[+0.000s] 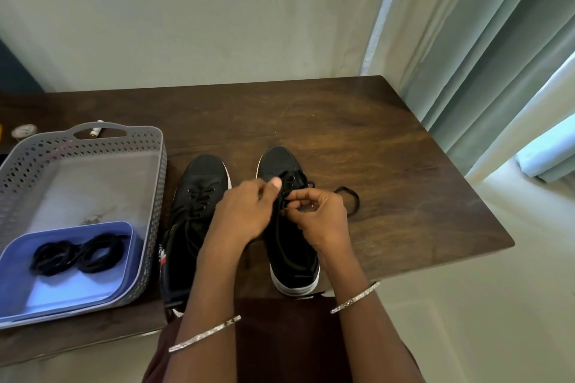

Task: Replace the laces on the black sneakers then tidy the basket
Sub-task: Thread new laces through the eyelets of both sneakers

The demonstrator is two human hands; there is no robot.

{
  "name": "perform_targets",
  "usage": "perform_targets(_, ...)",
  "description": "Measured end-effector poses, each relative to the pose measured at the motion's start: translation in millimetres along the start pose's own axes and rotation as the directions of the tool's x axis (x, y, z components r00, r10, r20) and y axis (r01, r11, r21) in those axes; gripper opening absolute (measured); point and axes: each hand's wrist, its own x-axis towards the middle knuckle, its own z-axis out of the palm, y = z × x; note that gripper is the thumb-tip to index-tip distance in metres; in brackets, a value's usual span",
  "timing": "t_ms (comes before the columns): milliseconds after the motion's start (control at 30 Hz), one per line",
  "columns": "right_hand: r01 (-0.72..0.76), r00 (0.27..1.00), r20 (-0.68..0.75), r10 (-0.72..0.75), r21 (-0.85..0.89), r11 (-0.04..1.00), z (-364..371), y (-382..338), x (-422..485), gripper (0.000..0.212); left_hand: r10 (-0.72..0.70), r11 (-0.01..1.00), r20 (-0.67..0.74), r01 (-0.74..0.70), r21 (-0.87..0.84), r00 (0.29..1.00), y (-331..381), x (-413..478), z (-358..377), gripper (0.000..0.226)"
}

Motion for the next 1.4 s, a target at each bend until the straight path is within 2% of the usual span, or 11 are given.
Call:
perform_targets(133,0.005,1.0,-0.006,-0.005,-0.003,1.0,0.1,-2.6,-1.6,0.026,0.068,0.992,-0.021,-0.065,0.104,0.997,-10.2,5.6,-2.3,0.027)
perform_targets(233,-0.017,1.0,0.0,0.017,0.016,1.0,0.8,-2.8,-0.5,0.027,0.188,0.94,-0.091,-0.206,-0.272,0.978,-6.4,4.0,-10.7,0.025)
perform_targets(333,-0.034,0.999,0.005,0.034,0.037,0.999,0.6,-2.9,-0.6,0.025,0.272,0.53,-0.219,-0.336,-0.779,0.937,17.6,-13.5,-38.2,0.019)
perform_targets(467,-0.031,1.0,0.007,0.031,0.037,0.999,1.2,-2.4,-2.1,0.02,0.325,0.012,-0.251,-0.27,-0.963,0.912,25.3,-26.7,-62.4,0.019)
perform_targets(533,-0.03,1.0,-0.006,0.031,0.029,0.999,2.1,-1.8,-1.8,0.02,0.178,0.255,-0.194,-0.236,-0.938,0.965,13.8,-19.7,-51.0,0.023)
perform_targets(600,-0.033,0.999,-0.014,0.033,0.021,0.999,2.5,-1.0,-1.0,0.021,0.083,0.781,-0.251,-0.219,-0.584,0.964,-2.7,-4.1,-32.3,0.026)
perform_targets(667,-0.028,0.999,-0.021,0.028,0.01,1.0,1.7,-0.7,-0.4,0.021,0.083,0.973,-0.216,-0.126,-0.195,0.973,-12.8,4.7,-19.3,0.035)
perform_targets(867,-0.018,0.999,-0.047,0.016,-0.031,0.999,1.4,-2.3,-1.8,0.025,0.194,0.963,-0.009,-0.189,0.195,0.981,-20.6,8.9,-8.5,0.01)
perform_targets(1067,-0.032,0.998,-0.048,0.028,-0.094,0.995,-4.0,-7.4,-3.5,0.023,0.237,0.725,-0.076,-0.228,-0.65,0.969,-12.5,5.1,-18.5,0.019)
perform_targets(1233,-0.004,1.0,-0.018,-0.001,-0.254,0.967,-6.2,-11.2,-5.1,0.032,0.093,0.334,0.003,-0.028,-0.942,0.996,-6.8,4.4,-12.5,0.032)
perform_targets(1400,0.05,0.999,0.022,-0.046,-0.382,0.923,-9.9,-13.4,-7.8,0.035,0.025,0.64,-0.038,-0.045,-0.767,0.999,-14.3,12.0,-0.9,0.028)
